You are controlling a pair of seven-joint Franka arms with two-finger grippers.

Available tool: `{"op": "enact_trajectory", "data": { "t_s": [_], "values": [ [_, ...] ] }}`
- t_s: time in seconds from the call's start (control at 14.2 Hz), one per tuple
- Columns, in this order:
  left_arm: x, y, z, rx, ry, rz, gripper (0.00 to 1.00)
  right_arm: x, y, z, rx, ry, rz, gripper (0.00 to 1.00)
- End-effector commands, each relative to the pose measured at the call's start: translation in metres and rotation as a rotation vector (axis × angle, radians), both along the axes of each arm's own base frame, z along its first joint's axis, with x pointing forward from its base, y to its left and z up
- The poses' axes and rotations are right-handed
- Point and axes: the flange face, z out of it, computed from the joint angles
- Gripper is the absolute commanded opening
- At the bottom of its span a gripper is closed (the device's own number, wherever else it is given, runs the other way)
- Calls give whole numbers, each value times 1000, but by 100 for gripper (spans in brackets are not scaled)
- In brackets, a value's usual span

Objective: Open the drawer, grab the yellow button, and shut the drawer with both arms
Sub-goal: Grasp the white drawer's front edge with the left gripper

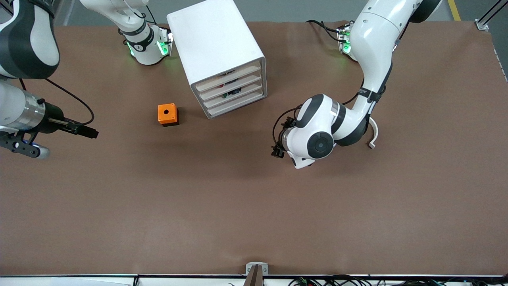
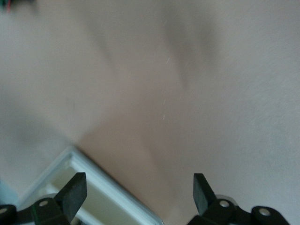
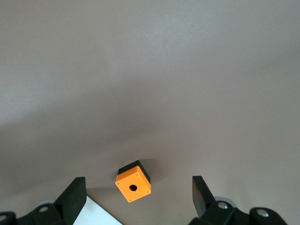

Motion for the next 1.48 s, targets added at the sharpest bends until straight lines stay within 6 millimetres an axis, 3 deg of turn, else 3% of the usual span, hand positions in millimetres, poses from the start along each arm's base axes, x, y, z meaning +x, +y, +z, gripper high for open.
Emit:
{"op": "enact_trajectory", "data": {
  "t_s": [0.0, 0.35, 0.77, 0.92, 1.13, 1.41],
  "values": [
    [1, -10, 6, -47, 103, 161, 100, -3, 12, 6, -2, -3, -32, 100],
    [-21, -37, 9, 25, 260, 350, 99, -5, 53, 8, -25, -10, -114, 100],
    [-39, -62, 4, 47, 620, 616, 93, -8, 89, 10, -35, -18, -158, 100],
    [-62, -80, -4, 110, 705, 590, 92, -11, 109, 13, -41, -27, -188, 100],
    [-83, -88, -13, 108, 925, 523, 87, -11, 134, 22, -39, -52, -200, 100],
    [-108, -105, -20, 140, 974, 464, 77, -13, 152, 23, -38, -74, -237, 100]
  ]
}}
